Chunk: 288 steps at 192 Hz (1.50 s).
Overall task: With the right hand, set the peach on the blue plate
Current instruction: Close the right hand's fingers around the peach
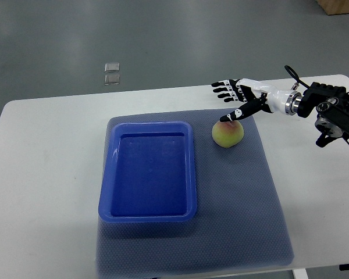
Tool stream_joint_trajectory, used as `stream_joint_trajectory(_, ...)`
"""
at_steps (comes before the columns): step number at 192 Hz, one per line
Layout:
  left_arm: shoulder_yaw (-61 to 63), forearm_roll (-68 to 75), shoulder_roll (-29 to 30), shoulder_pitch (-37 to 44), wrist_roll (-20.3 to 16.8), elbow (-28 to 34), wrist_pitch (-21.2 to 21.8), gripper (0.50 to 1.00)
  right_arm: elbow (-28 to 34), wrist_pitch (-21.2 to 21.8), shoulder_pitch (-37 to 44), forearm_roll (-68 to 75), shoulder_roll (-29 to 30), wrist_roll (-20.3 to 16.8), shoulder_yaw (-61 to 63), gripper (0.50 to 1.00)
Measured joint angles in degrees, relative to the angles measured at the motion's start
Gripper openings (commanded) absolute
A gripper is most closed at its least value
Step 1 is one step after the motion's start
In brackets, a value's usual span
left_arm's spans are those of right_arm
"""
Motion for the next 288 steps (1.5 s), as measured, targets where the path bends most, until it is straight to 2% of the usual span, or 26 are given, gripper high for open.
stream_joint_trajectory(69,0.0,0.0,0.0,0.0,0.0,0.0,0.0,1.0,1.7,0.2,2.1,-16.4,-0.7,1.1,-3.2,0.928)
stream_joint_trajectory(127,0.0,0.0,0.0,0.0,0.0,0.0,0.0,1.0,2.0,-0.3,5.6,-19.3,-1.0,2.1,-11.0,0.928)
stream_joint_trajectory(208,0.0,0.0,0.0,0.0,0.0,0.0,0.0,1.0,-0.2,-6.5,7.3,-21.7,-0.1,2.1,-20.1,0.921)
stream_joint_trajectory(254,0.0,0.0,0.0,0.0,0.0,0.0,0.0,1.0,-1.5,-9.0,7.5,-21.8,1.3,2.1,-21.2,0.913)
stream_joint_trajectory(269,0.0,0.0,0.0,0.0,0.0,0.0,0.0,1.0,-1.9,-9.2,7.4,-21.8,1.7,2.0,-21.2,0.866)
stream_joint_trajectory(279,0.0,0.0,0.0,0.0,0.0,0.0,0.0,1.0,-2.0,-9.4,7.3,-21.8,1.8,2.0,-21.2,0.866)
stream_joint_trajectory(280,0.0,0.0,0.0,0.0,0.0,0.0,0.0,1.0,-2.0,-9.5,7.3,-21.8,1.9,2.0,-21.2,0.83)
stream_joint_trajectory(288,0.0,0.0,0.0,0.0,0.0,0.0,0.0,1.0,-2.0,-9.5,7.2,-21.8,1.9,1.9,-21.3,0.801)
